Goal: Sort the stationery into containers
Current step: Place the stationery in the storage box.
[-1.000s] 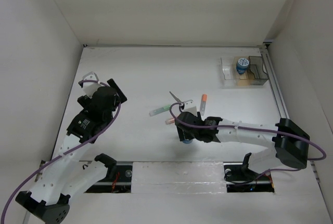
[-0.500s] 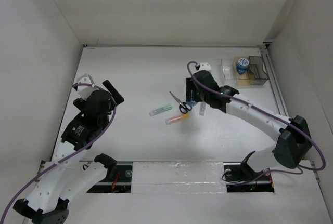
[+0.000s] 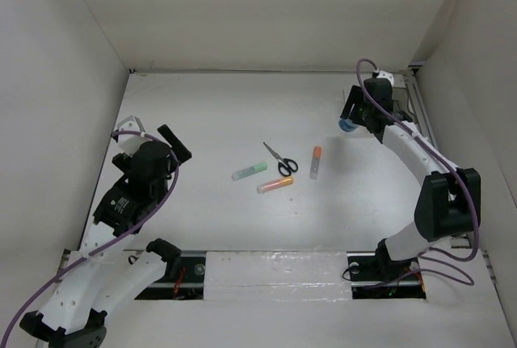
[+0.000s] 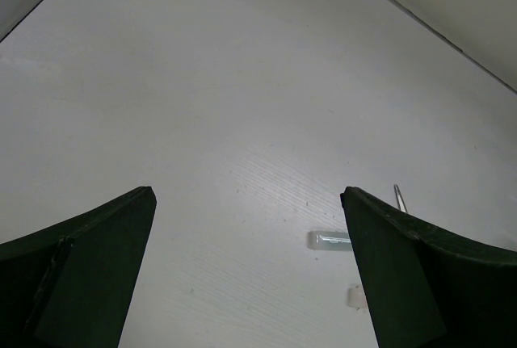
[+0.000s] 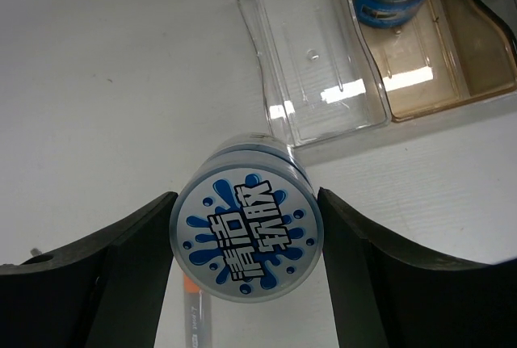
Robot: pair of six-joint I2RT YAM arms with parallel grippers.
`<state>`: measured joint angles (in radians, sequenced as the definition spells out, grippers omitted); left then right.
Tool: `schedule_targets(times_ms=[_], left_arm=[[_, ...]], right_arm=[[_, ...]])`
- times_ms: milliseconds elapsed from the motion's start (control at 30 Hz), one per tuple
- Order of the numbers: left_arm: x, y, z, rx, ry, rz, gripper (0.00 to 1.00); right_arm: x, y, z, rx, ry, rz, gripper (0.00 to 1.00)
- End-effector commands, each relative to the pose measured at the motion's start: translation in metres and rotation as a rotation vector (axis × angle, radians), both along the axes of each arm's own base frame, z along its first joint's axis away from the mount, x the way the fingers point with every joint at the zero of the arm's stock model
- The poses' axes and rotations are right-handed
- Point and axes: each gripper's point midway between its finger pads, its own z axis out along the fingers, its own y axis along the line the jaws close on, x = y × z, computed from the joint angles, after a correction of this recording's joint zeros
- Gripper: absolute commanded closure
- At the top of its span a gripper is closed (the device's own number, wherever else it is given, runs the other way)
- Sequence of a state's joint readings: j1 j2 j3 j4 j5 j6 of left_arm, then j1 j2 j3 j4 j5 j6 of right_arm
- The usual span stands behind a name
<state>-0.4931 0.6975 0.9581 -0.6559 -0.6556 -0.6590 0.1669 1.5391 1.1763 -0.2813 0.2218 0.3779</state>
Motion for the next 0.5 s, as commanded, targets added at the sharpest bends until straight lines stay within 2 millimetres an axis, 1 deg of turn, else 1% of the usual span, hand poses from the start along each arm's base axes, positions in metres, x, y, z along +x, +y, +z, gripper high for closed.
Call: schedule_targets(times_ms=[0, 67, 100, 133, 167, 200, 233, 267, 300, 333, 367, 400, 433, 467], left_arm=[[0.001, 0.002, 0.009, -0.003, -0.021, 0.01, 0.0], [0.004, 0.001, 0.009, -0.003, -0.021, 0.01, 0.0], [0.004, 0.001, 0.009, -0.003, -0.021, 0.01, 0.0], [0.004, -0.001, 0.009, -0.008, -0.018, 0.0, 0.0], [0.004, -0.001, 0.009, -0.008, -0.018, 0.0, 0.0], [0.004, -0.001, 0.008, 0.0, -0.016, -0.003, 0.0], [0.005, -0.002, 0.007, 0.004, -0.008, -0.003, 0.0], [0.005, -0.002, 0.007, 0.004, -0.008, -0.003, 0.0], [0.006, -0.002, 0.008, 0.0, -0.016, -0.003, 0.0], [0.006, -0.004, 0.008, -0.004, -0.014, -0.011, 0.0], [0.006, -0.004, 0.008, 0.004, -0.012, -0.015, 0.0], [0.006, -0.004, 0.008, 0.004, -0.012, -0.015, 0.0], [0.006, -0.004, 0.008, 0.004, -0.012, -0.015, 0.0], [0.006, -0.004, 0.008, 0.004, -0.012, -0.015, 0.0]], right_arm=[[0.039, 0.002, 0.064, 0.071, -0.216, 0.026, 1.0], [0.047, -0.007, 0.069, 0.07, -0.227, 0.005, 1.0], [0.049, -0.012, 0.074, 0.075, -0.239, 0.0, 1.0], [0.055, -0.024, 0.076, 0.077, -0.243, -0.021, 1.0], [0.058, -0.031, 0.069, 0.075, -0.23, -0.035, 1.0], [0.06, -0.037, 0.077, 0.083, -0.246, -0.053, 1.0], [0.061, -0.051, 0.072, 0.079, -0.238, -0.081, 1.0], [0.065, -0.057, 0.078, 0.088, -0.264, -0.097, 1.0], [0.066, -0.062, 0.077, 0.092, -0.277, -0.103, 1.0], [0.068, -0.066, 0.081, 0.096, -0.295, -0.105, 1.0], [0.07, -0.076, 0.078, 0.093, -0.295, -0.124, 1.0], [0.072, -0.076, 0.073, 0.092, -0.284, -0.125, 1.0], [0.073, -0.086, 0.079, 0.084, -0.297, -0.15, 1.0], [0.073, -0.094, 0.074, 0.078, -0.289, -0.171, 1.0]])
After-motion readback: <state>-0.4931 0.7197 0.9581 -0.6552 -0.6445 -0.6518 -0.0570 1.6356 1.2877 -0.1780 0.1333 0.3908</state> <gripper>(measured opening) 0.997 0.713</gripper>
